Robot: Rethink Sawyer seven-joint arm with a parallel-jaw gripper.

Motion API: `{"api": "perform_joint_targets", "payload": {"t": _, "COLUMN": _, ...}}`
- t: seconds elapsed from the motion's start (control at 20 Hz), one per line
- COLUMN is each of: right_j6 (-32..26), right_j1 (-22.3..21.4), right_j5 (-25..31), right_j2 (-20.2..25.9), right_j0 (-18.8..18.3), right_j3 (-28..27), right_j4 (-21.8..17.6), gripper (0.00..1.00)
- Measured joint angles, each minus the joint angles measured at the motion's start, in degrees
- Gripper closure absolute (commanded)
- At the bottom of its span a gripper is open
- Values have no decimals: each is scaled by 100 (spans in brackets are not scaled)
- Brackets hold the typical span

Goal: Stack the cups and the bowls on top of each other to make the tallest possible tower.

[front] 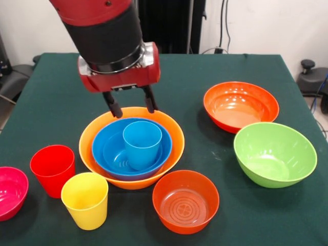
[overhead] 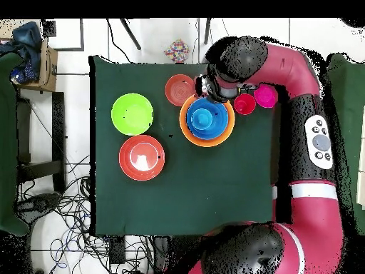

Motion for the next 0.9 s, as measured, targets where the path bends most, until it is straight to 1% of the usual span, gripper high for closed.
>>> {"api": "perform_joint_targets", "payload": {"t": 0.6, "right_j6": 0, "right_j1": 55, "right_j5": 1, "right_j2": 0, "right_j0": -90, "right_j3": -376, "right_j4": -2, "gripper": 0}}
{"api": "perform_joint_targets", "payload": {"t": 0.75, "right_j6": 0, "right_j1": 151, "right_j5": 12, "right_j2": 0, "right_j0": -69, "right_j3": -627, "right_j4": -5, "gripper": 0}}
{"api": "perform_joint_targets", "payload": {"t": 0.9, "right_j6": 0, "right_j1": 333, "right_j5": 50, "right_j2": 2, "right_j0": -18, "right_j3": -1050, "right_j4": -7, "gripper": 0}}
